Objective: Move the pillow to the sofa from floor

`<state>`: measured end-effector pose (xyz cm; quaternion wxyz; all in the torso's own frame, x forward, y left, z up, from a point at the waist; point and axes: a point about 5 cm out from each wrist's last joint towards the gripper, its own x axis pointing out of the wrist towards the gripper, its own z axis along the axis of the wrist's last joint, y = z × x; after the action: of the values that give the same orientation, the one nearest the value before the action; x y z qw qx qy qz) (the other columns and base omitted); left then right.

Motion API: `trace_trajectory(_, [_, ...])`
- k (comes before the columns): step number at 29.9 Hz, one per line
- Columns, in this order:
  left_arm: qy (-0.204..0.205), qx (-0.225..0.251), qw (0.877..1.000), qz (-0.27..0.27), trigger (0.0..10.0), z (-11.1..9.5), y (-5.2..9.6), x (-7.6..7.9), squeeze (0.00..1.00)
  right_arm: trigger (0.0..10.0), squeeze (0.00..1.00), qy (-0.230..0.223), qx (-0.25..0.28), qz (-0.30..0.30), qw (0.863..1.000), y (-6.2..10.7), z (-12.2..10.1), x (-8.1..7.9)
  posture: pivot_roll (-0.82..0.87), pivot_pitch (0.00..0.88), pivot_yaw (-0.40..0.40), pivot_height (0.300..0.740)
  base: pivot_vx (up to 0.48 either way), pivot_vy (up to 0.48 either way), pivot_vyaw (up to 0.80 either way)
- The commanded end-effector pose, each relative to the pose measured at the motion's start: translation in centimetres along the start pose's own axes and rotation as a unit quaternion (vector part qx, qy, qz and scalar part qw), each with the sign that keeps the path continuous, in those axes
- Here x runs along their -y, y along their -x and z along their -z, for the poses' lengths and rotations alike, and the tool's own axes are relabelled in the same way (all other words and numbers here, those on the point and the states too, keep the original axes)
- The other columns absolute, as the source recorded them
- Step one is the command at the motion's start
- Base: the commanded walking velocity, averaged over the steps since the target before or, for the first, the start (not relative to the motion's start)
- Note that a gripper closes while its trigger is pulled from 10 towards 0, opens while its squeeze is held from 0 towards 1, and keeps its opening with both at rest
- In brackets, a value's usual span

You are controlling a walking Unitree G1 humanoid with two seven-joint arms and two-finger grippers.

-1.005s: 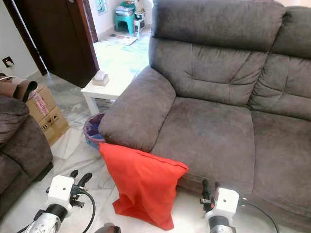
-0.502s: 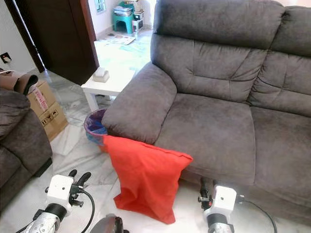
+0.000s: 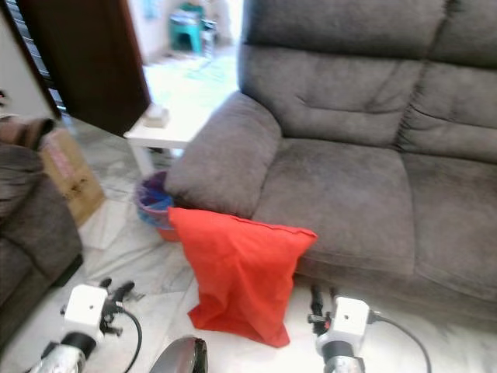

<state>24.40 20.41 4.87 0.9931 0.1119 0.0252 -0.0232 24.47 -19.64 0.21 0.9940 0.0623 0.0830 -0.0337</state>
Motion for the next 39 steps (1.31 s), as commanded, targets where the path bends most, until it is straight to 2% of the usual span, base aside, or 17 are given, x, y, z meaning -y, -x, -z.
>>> trace_trajectory(1, [0.001,-0.014,1.000,0.001,10.0,0.63,0.64,-0.05,0.00,10.0,0.00,-0.003,0.000,0.004,1.000,0.08,0.02,0.18,0.02,0.128,0.046,0.636,0.262,0.000,0.00])
trace_trajectory(22, [-0.004,-0.001,1.000,0.000,10.0,-0.01,0.41,-0.29,0.00,10.0,0.00,-0.003,0.014,0.001,1.000,-0.32,-0.53,0.00,0.03,0.127,0.050,0.636,0.262,0.000,0.00])
trace_trajectory(34, [-0.014,0.002,1.000,0.002,10.0,-0.09,0.43,-0.17,0.00,10.0,0.00,0.008,0.017,-0.006,1.000,-0.45,-0.70,0.02,0.03,0.127,0.048,0.636,0.000,0.000,0.10])
trace_trajectory(39, [-0.019,0.003,1.000,-0.003,10.0,-0.10,0.45,-0.26,0.00,10.0,0.00,-0.005,0.020,-0.003,1.000,-0.46,-0.73,0.01,0.03,0.126,0.047,0.636,0.000,-0.447,0.64])
